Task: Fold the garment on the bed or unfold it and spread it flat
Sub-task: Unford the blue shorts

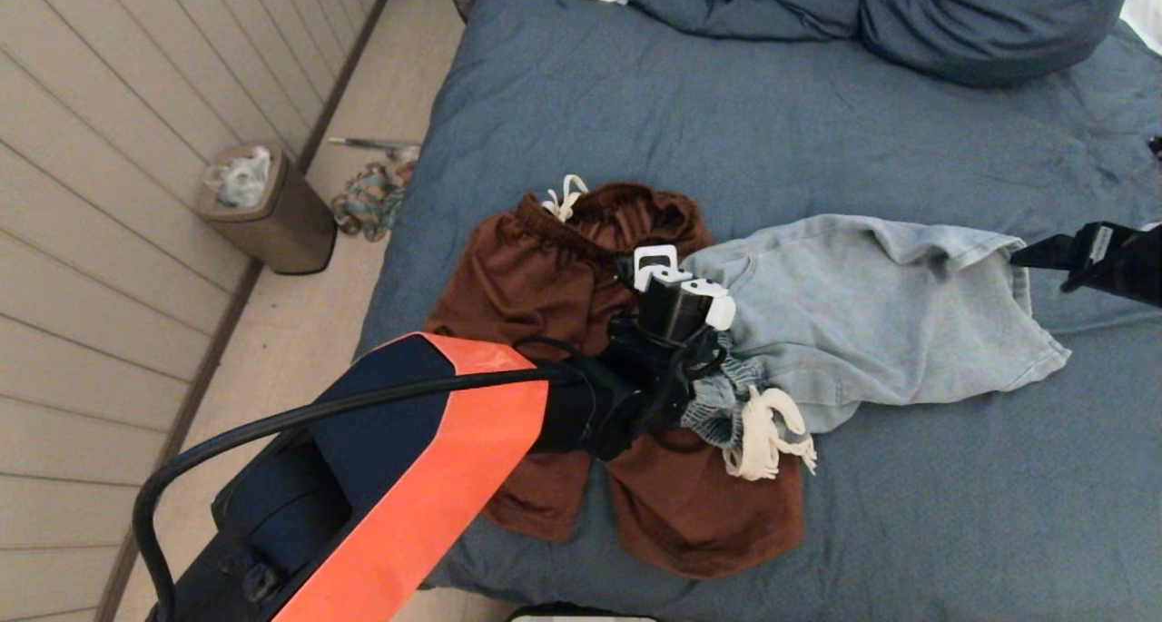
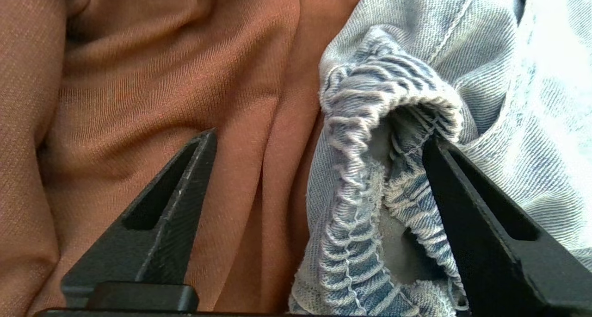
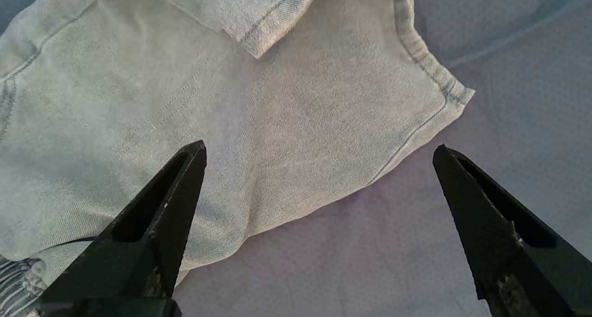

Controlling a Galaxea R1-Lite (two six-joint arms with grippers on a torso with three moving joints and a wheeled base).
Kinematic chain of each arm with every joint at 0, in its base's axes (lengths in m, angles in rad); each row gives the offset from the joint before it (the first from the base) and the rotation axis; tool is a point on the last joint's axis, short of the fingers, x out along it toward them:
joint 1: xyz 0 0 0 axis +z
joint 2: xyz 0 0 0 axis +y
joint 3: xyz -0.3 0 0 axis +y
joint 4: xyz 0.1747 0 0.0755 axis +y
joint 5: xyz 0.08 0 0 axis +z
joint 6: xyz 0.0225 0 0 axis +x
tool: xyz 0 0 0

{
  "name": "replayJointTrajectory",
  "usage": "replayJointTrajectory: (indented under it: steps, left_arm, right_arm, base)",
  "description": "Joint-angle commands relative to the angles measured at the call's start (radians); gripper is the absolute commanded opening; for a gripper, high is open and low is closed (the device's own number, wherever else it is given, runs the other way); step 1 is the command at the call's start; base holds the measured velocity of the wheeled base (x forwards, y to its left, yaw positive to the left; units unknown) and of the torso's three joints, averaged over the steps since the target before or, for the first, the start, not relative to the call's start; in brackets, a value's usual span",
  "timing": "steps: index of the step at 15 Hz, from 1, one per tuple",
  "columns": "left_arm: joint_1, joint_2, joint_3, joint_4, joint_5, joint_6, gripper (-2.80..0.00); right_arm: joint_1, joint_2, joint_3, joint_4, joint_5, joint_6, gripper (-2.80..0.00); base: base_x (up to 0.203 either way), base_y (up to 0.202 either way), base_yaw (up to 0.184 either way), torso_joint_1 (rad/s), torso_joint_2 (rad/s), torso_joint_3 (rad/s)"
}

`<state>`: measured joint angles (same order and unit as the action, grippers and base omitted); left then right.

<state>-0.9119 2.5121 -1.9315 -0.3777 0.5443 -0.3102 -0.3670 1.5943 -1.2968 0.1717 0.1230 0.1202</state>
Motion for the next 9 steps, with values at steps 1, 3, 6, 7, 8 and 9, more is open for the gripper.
replayJointTrajectory:
  steps: [1, 3, 6, 7, 8, 9]
  left_arm:
    - [-0.004, 0.002, -0.004, -0.004, 0.003, -0.001, 0.0]
    - [-0.004, -0.015, -0.004, -0.006, -0.003, -0.001, 0.0]
    - [-0.008, -0.042, -0.004, -0.007, -0.003, -0.002, -2.8]
    - [-0.015, -0.042, -0.004, -0.009, -0.001, -0.003, -2.8]
    - [-0.016, -0.042, -0.003, -0.009, -0.003, -0.003, -2.8]
    - [-0.018, -0.04, -0.003, -0.009, -0.003, -0.001, -2.8]
  right_arm:
    - [-0.001, 0.007, 0.002, 0.002, 0.0, 0.002, 0.0]
    - [0.0, 0.007, 0.002, 0.0, 0.0, 0.002, 0.0]
    - [-0.001, 0.006, 0.005, 0.002, 0.001, 0.004, 0.0]
    - [-0.003, 0.006, 0.005, 0.002, 0.001, 0.004, 0.0]
    - [-0.003, 0.006, 0.005, 0.002, 0.001, 0.004, 0.0]
    - [-0.003, 0.004, 0.005, 0.002, 0.001, 0.004, 0.0]
  base:
    - [0.0, 0.0, 0.0, 0.0, 0.0, 0.0]
    - [0.0, 0.0, 0.0, 0.0, 0.0, 0.0]
    - [0.0, 0.0, 0.0, 0.0, 0.0, 0.0]
    - [0.0, 0.0, 0.0, 0.0, 0.0, 0.0]
    - [0.0, 0.0, 0.0, 0.0, 0.0, 0.0]
    - [0.0, 0.0, 0.0, 0.0, 0.0, 0.0]
